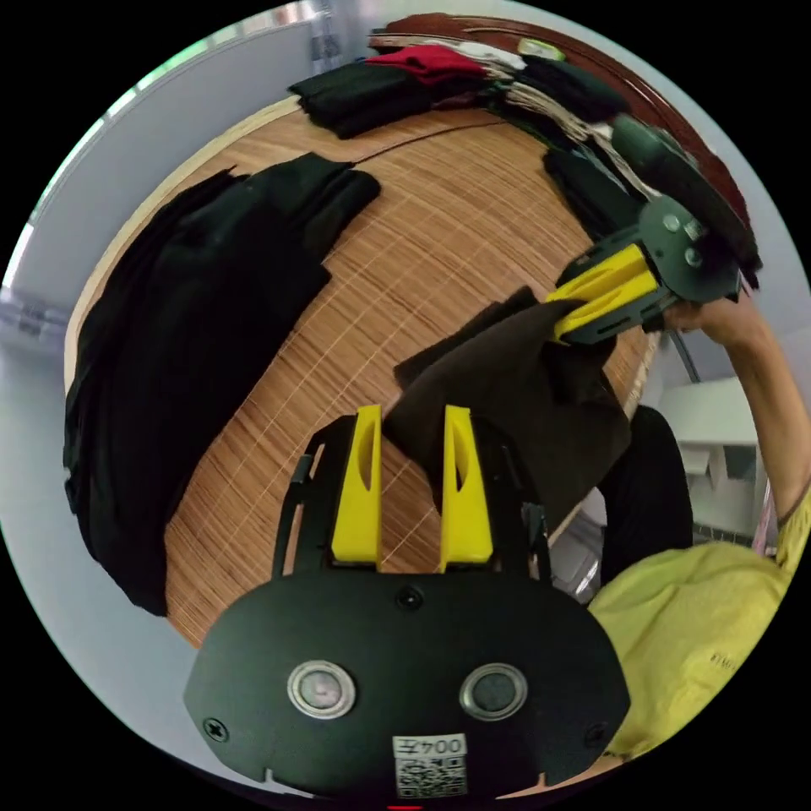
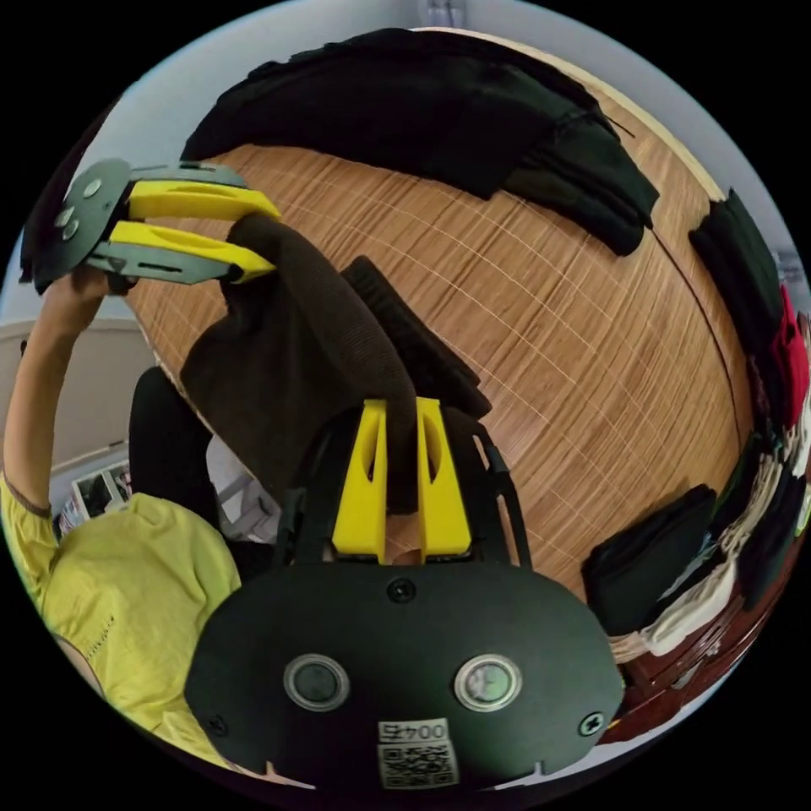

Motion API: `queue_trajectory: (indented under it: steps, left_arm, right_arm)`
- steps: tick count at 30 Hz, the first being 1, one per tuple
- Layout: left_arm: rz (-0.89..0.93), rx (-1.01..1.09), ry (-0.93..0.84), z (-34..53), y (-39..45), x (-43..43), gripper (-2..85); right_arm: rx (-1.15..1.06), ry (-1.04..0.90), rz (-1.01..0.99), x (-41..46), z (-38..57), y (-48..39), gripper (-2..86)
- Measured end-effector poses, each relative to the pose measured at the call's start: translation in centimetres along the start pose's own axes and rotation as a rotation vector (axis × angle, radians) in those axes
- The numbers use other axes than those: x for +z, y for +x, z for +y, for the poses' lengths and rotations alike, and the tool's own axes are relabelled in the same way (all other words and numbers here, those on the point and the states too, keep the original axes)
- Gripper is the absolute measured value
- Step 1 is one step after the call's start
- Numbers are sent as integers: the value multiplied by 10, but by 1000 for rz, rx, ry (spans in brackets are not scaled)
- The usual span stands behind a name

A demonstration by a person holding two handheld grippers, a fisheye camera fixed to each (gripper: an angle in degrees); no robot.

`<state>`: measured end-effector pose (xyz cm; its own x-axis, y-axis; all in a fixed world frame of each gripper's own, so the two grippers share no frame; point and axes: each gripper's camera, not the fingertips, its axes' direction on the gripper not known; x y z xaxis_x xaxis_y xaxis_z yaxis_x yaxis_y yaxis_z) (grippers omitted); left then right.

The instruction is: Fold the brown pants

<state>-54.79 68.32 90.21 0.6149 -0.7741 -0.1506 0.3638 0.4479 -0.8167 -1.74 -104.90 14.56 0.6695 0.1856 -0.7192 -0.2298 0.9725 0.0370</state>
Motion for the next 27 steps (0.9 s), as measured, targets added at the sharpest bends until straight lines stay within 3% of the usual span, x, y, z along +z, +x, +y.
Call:
queue_trajectory:
  steps: [6,10,14,20,27]
  left_arm:
    - [67,-253,116,76,-64,37,110]
    - [185,-323,270,182,-75,58,100]
    - [352,-343,411,312,-45,113,84]
    - [441,-454,502,459,20,207,73]
    - [425,-493,551,530,68,238,76]
  right_arm:
    - [222,118,-128,21,24,65,102]
    - [464,445,-91,-11,110,92,88]
    - [411,758,-108,-3,223,49,106]
    - [460,795,-205,110,319,-27,161]
    - [510,774,-210,174,343,-36,147]
